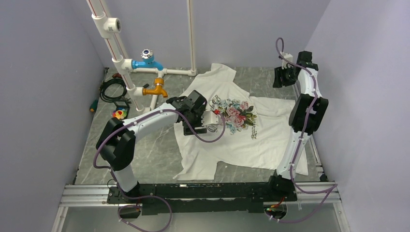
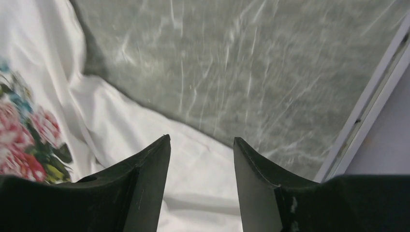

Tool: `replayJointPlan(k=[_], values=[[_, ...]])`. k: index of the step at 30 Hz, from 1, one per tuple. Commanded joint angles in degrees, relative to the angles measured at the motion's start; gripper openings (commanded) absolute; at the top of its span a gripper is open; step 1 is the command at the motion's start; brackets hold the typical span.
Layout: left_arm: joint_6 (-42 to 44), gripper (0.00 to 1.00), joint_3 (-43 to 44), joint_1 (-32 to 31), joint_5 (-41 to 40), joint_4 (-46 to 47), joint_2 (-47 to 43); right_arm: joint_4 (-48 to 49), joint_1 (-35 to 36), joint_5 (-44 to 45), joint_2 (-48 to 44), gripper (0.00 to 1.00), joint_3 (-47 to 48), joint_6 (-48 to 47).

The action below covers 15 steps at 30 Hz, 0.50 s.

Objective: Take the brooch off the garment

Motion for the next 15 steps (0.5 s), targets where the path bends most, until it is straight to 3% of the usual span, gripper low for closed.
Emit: replayJointPlan(k=[1, 7, 15], values=[[-0.11, 0.82, -0.5, 0.01, 1.2, 1.57, -2.53, -6.86, -0.07, 6.05, 1.48, 0.53, -1.38, -8.99], [-0.85, 0.82, -0.39, 0.03, 1.13, 1.44, -2.16, -10.27, 0.17, 7.19, 3.47, 0.53, -1.62, -9.91], [-1.42, 0.82, -0.52, 0.02, 1.2, 1.46, -1.95, -7.64, 1.26, 10.87, 4.55, 0.49, -6.58, -9.45]])
